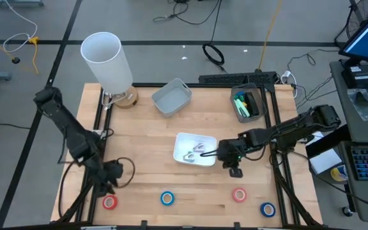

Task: Pick and place Stapler, Stapler remover, tape
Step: Put the red tape into the gray bin

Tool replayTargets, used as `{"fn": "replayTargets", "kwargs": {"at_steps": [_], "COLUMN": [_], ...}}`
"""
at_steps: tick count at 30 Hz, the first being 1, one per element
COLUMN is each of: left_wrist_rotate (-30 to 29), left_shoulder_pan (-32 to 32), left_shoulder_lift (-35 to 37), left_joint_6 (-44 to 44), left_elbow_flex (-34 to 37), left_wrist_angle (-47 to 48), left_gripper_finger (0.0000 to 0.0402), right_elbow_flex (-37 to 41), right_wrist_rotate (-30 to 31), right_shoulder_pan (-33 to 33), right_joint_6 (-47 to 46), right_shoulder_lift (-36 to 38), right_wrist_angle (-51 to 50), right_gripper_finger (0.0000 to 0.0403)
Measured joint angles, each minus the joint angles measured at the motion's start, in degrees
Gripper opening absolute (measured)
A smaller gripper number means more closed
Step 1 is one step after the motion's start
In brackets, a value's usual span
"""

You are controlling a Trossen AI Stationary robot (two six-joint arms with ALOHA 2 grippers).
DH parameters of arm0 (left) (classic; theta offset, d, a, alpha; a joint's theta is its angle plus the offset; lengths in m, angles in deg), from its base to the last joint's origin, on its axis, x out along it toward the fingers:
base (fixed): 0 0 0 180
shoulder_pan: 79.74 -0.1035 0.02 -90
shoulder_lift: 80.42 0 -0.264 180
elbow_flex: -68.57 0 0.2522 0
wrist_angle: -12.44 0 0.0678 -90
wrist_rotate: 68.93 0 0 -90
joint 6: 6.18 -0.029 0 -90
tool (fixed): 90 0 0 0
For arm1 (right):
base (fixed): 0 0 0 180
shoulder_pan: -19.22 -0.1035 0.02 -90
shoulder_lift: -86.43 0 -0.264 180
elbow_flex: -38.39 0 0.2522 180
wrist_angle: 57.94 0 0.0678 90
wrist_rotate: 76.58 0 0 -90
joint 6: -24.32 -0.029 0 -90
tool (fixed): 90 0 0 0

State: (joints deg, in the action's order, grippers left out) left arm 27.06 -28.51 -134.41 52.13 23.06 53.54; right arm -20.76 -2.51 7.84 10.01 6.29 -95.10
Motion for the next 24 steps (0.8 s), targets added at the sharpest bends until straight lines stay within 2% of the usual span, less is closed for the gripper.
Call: {"fn": "replayTargets", "kwargs": {"at_steps": [8,14,24], "left_wrist_rotate": [3.76,5.41,2.94], "left_shoulder_pan": [6.38,8.07,8.88], "left_shoulder_lift": [-10.95,-16.27,-24.44], "left_joint_6": [12.48,14.36,13.98], "left_elbow_flex": [-0.02,0.05,-0.24], "left_wrist_angle": [-1.45,-3.81,-3.43], "left_gripper_finger": [0.0190,0.0190,0.0191], "right_elbow_flex": [0.00,0.00,0.00], "right_wrist_rotate": [2.41,2.40,2.41], "right_shoulder_pan": [0.00,0.00,0.00], "right_joint_6": [-0.07,-4.10,-6.25], "right_shoulder_lift": [0.00,0.00,-0.02], "right_wrist_angle": [0.27,0.47,2.35], "right_gripper_finger": [0.0022,0.0022,0.0022]}}
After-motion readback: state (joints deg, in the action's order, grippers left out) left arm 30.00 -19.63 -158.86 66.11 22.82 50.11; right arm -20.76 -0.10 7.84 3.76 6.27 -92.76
